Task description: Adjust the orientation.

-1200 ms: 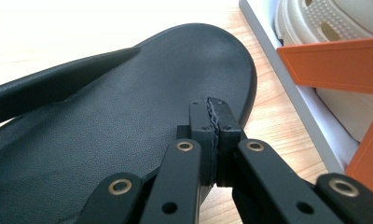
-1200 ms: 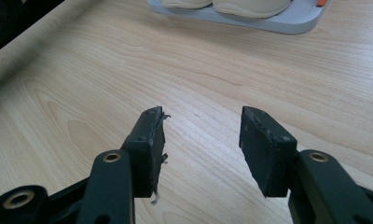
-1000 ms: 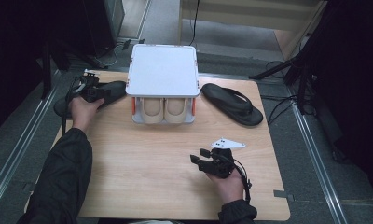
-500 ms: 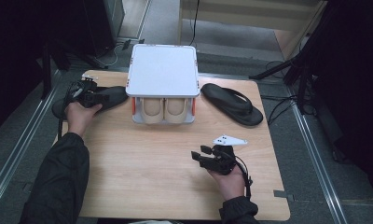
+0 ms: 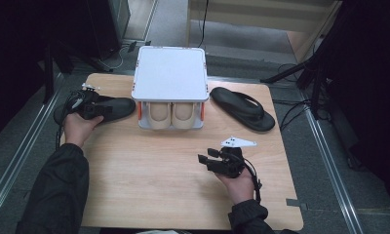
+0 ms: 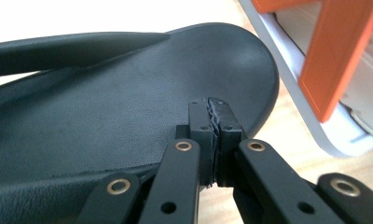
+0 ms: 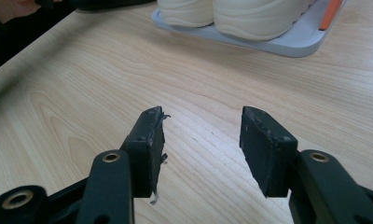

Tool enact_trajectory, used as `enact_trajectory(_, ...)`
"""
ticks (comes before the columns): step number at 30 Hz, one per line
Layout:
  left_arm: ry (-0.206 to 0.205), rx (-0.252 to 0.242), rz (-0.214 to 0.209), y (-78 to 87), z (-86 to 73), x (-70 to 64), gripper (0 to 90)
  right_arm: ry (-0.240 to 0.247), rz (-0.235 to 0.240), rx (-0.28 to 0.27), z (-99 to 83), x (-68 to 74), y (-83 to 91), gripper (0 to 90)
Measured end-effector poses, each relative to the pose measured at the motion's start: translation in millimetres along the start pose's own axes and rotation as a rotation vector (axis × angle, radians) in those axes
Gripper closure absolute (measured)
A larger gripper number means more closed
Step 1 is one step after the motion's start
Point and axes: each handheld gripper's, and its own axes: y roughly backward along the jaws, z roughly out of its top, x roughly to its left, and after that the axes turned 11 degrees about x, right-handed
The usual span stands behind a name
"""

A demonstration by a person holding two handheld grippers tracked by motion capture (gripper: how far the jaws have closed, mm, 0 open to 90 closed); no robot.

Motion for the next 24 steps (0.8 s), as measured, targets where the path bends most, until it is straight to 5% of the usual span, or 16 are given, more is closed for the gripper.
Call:
enact_trajectory(13,-0.016,0.021,-0.052,13.2,-28.1,-8.2,88.3,0.014,0.010,0.000,8.3,-1.8,-1.6,50.3)
enact_trajectory(20,-0.009,0.020,-0.052,20.2,-44.1,-13.3,88.1,0.022,0.019,0.006,11.9,-0.5,-4.8,50.4)
enact_trajectory(24,-0.038,0.029,-0.018,24.6,-54.2,-20.4,87.0,0.023,0.025,0.002,13.0,-0.1,-6.2,50.4)
